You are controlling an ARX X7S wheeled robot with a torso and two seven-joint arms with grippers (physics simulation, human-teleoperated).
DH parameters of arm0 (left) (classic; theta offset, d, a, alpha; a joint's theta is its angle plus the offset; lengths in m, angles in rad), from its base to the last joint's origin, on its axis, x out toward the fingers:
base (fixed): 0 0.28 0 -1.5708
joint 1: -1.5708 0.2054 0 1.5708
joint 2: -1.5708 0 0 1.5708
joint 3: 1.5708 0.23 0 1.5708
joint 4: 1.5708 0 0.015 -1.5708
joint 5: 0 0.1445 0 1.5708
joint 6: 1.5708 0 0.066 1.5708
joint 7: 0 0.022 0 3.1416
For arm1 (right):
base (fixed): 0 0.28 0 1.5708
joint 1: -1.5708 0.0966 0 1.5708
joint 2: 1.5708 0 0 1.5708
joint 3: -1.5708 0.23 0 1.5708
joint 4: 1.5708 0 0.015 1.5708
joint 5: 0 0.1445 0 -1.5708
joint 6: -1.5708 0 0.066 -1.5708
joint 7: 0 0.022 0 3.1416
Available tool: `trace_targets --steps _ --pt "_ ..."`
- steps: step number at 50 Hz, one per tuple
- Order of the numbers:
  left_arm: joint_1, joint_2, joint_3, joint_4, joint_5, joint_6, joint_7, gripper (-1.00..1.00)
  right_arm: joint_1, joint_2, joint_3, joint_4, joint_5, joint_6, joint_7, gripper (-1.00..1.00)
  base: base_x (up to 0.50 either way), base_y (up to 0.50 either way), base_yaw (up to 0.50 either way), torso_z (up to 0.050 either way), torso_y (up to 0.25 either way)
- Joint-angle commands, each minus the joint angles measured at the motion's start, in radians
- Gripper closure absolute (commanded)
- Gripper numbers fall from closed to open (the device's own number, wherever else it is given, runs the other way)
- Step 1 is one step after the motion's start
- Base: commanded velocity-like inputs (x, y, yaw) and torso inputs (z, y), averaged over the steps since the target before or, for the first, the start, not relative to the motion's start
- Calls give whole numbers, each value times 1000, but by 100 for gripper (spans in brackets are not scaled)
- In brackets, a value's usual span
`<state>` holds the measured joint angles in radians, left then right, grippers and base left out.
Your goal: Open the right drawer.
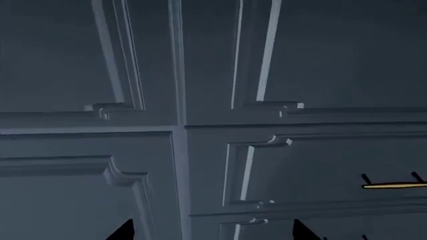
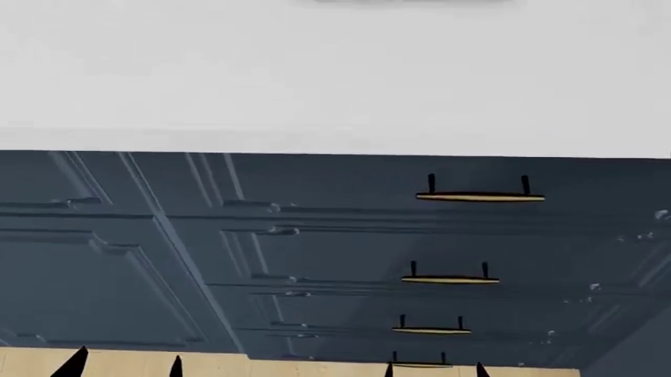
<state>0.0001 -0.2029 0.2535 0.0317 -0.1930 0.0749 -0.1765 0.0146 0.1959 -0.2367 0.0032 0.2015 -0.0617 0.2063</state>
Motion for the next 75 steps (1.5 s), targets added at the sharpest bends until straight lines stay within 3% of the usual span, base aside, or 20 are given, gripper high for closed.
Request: trace_targets --steps 1,32,43,64,75 --pt "-1 -4 6 -5 -3 5 -5 -100 2 4 -4 1 6 0 5 -100 227 -31 0 0 0" --pt "-2 -16 21 2 -13 5 -19 -100 6 17 -22 1 -7 3 34 -100 39 -62 0 0 0" --pt "1 -21 23 6 -16 10 -29 -100 31 41 -34 -63 -54 89 77 -100 0 0 0 0 0" --pt "-5 -29 37 -3 -28 -1 -34 -100 117 130 -178 -95 -451 306 203 -100 0 0 0 0 0" --pt "-6 -33 46 1 -28 -6 -40 -100 180 169 -278 -76 -656 480 189 -100 0 0 0 0 0"
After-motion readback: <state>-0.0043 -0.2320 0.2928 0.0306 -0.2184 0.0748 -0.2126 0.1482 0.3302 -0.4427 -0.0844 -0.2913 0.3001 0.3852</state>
